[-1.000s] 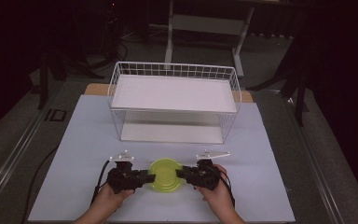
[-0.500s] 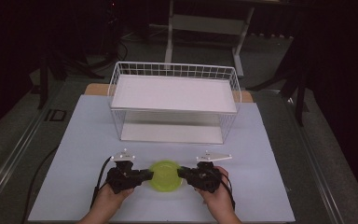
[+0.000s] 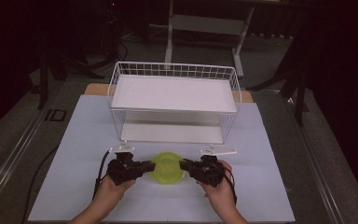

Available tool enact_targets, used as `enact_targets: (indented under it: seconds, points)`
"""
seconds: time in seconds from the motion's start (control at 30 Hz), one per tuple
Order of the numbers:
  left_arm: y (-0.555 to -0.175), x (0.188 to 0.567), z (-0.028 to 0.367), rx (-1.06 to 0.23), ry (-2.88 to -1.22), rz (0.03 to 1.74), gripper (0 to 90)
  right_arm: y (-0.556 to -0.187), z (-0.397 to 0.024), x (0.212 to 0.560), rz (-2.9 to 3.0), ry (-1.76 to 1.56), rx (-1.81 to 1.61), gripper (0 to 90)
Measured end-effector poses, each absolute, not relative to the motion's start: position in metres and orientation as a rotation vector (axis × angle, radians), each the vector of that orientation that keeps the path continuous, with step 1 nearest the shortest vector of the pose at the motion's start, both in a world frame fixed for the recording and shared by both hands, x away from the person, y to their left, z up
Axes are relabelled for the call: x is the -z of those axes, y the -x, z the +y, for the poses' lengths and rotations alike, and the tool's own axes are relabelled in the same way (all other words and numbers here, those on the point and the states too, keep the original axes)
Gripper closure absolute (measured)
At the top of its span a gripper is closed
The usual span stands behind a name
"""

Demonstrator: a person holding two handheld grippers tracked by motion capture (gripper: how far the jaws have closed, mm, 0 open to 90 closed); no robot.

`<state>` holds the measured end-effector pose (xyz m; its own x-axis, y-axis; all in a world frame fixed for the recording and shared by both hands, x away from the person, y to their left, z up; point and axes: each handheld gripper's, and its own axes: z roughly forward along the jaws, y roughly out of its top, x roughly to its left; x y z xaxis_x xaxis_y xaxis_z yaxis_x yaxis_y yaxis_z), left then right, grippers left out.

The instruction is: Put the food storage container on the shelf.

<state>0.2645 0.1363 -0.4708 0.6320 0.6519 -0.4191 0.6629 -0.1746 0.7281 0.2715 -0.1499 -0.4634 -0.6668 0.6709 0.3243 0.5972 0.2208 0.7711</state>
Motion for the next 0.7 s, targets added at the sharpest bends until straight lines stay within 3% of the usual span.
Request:
enact_targets:
  seconds: [0.7]
  points:
    - [-0.298,0.471,0.131,0.003,-1.765,1.029,82.1,-0.305,-0.156,0.455,2.311,-1.285,-1.459,80.0]
